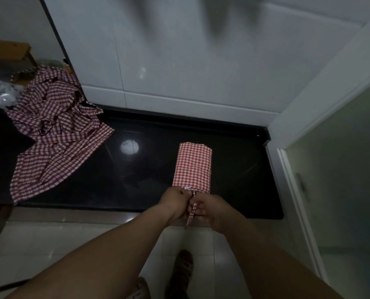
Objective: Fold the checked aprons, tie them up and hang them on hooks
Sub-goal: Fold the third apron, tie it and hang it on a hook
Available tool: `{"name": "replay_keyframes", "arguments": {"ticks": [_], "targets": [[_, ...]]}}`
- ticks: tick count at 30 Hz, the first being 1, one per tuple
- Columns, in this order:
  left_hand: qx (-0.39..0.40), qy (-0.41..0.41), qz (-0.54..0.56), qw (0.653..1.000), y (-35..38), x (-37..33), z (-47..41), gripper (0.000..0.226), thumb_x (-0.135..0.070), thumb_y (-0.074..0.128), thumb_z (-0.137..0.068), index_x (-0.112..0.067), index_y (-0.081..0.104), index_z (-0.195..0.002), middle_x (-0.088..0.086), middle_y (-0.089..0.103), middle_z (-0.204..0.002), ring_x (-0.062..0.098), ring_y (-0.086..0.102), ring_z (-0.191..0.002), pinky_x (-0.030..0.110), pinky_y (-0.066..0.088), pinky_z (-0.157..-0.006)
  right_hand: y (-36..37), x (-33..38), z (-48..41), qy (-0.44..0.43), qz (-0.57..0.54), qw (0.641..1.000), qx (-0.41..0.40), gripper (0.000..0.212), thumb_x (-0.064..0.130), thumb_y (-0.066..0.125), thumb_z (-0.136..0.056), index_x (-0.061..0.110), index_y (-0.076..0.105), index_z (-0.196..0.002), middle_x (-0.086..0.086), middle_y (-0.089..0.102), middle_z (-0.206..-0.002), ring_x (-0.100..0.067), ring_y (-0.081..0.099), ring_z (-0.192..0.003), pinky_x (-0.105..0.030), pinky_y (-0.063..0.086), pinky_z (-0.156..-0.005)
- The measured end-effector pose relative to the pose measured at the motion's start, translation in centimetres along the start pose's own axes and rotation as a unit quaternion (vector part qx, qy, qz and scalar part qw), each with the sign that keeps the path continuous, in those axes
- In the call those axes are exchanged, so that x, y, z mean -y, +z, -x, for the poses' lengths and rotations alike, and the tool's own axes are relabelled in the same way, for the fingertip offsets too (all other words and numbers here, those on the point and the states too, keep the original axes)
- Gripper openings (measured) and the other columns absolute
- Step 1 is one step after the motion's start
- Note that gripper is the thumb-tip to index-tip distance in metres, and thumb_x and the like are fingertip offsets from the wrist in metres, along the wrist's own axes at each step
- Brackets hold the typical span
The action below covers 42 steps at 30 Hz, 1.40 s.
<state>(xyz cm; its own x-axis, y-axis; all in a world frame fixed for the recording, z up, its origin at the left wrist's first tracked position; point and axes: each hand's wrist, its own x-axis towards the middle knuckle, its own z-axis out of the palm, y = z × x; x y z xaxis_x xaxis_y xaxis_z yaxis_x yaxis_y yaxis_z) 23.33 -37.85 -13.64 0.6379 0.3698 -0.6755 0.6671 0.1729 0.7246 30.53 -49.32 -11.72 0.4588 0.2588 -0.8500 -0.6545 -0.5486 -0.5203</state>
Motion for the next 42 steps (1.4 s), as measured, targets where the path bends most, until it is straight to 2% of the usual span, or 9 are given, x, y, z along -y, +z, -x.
{"name": "replay_keyframes", "arguments": {"ticks": [4,6,10,16,20,27,32,36,42], "targets": [[0.013,-0.029,0.000,0.999,0.5,0.0,-0.4,0.017,-0.019,0.062,-0.102,-0.007,0.071,-0.094,0.007,0.066,-0.077,0.016,0.058,-0.061,0.022,0.043,-0.052,-1.5,-0.8,0.4,-0.045,0.104,0.993,0.027,0.006,0.013,0.065,-0.091,0.010,0.070,-0.091,-0.007,0.069,-0.088,-0.014,0.064,-0.072,-0.028,0.052,-0.068],[-0.002,-0.020,-0.030,0.999,0.7,0.1,-0.2,0.023,-0.022,0.056,-0.104,-0.005,0.072,-0.102,0.009,0.070,-0.089,0.022,0.065,-0.076,0.026,0.050,-0.061,-2.1,-0.2,1.2,-0.074,0.208,0.974,0.046,0.005,0.011,0.066,-0.092,0.011,0.070,-0.089,-0.005,0.069,-0.083,-0.009,0.064,-0.066,-0.024,0.054,-0.064],[-0.190,0.071,-0.128,0.971,-0.1,-0.6,0.3,0.018,-0.029,0.050,-0.103,-0.013,0.056,-0.105,0.011,0.062,-0.113,0.033,0.061,-0.101,0.038,0.047,-0.081,-3.4,3.9,2.7,-0.126,0.349,0.926,0.067,0.026,0.012,0.064,-0.097,0.011,0.065,-0.072,-0.003,0.066,-0.062,-0.007,0.060,-0.048,-0.018,0.047,-0.050],[-0.158,0.203,-0.222,0.941,-0.7,-2.6,-0.9,0.040,-0.038,0.056,-0.096,-0.033,0.051,-0.136,0.000,0.040,-0.138,0.025,0.043,-0.125,0.048,0.044,-0.107,-4.9,11.6,1.6,-0.160,0.468,0.866,0.075,0.020,0.025,0.072,-0.092,0.012,0.069,-0.076,-0.005,0.062,-0.063,-0.016,0.060,-0.057,-0.033,0.056,-0.063],[-0.152,0.148,-0.240,0.947,-0.2,-3.4,-2.6,0.030,-0.050,0.039,-0.105,-0.032,0.056,-0.122,0.004,0.047,-0.132,0.029,0.046,-0.124,0.048,0.042,-0.106,-5.5,16.4,-1.7,-0.184,0.542,0.815,0.093,0.021,0.031,0.077,-0.090,0.017,0.070,-0.075,-0.008,0.063,-0.068,-0.017,0.061,-0.062,-0.033,0.060,-0.066],[-0.179,0.105,-0.315,0.926,0.0,-3.5,-3.3,0.056,-0.082,0.021,-0.095,-0.040,0.050,-0.118,-0.007,0.047,-0.127,0.022,0.044,-0.122,0.051,0.036,-0.104,-5.1,22.8,-10.0,-0.214,0.604,0.753,0.152,0.020,0.034,0.080,-0.088,0.015,0.074,-0.083,-0.003,0.069,-0.077,-0.013,0.063,-0.071,-0.030,0.056,-0.068],[-0.185,0.074,-0.320,0.926,0.3,-4.8,-4.5,0.067,-0.095,0.033,-0.081,-0.043,0.050,-0.121,-0.008,0.045,-0.126,0.018,0.040,-0.122,0.049,0.036,-0.104,-4.8,24.5,-13.8,-0.233,0.586,0.762,0.147,0.028,0.045,0.070,-0.095,0.018,0.072,-0.086,0.002,0.066,-0.077,-0.013,0.060,-0.071,-0.026,0.050,-0.061],[-0.189,0.071,-0.283,0.938,0.3,-5.0,-5.5,0.054,-0.094,0.036,-0.082,-0.044,0.048,-0.100,-0.012,0.043,-0.117,0.016,0.042,-0.118,0.049,0.037,-0.103,-5.6,24.2,-15.0,-0.198,0.599,0.763,0.140,0.033,0.052,0.067,-0.095,0.020,0.073,-0.088,0.005,0.064,-0.076,-0.010,0.054,-0.066,-0.022,0.040,-0.054],[-0.192,0.082,-0.268,0.940,0.2,-4.7,-6.7,0.052,-0.088,0.040,-0.085,-0.038,0.052,-0.092,-0.016,0.042,-0.112,0.013,0.042,-0.112,0.044,0.035,-0.097,-6.8,25.2,-15.6,-0.082,0.534,0.821,0.183,0.031,0.044,0.071,-0.092,0.019,0.062,-0.077,0.001,0.042,-0.065,-0.012,0.034,-0.051,-0.021,0.027,-0.046]]}}
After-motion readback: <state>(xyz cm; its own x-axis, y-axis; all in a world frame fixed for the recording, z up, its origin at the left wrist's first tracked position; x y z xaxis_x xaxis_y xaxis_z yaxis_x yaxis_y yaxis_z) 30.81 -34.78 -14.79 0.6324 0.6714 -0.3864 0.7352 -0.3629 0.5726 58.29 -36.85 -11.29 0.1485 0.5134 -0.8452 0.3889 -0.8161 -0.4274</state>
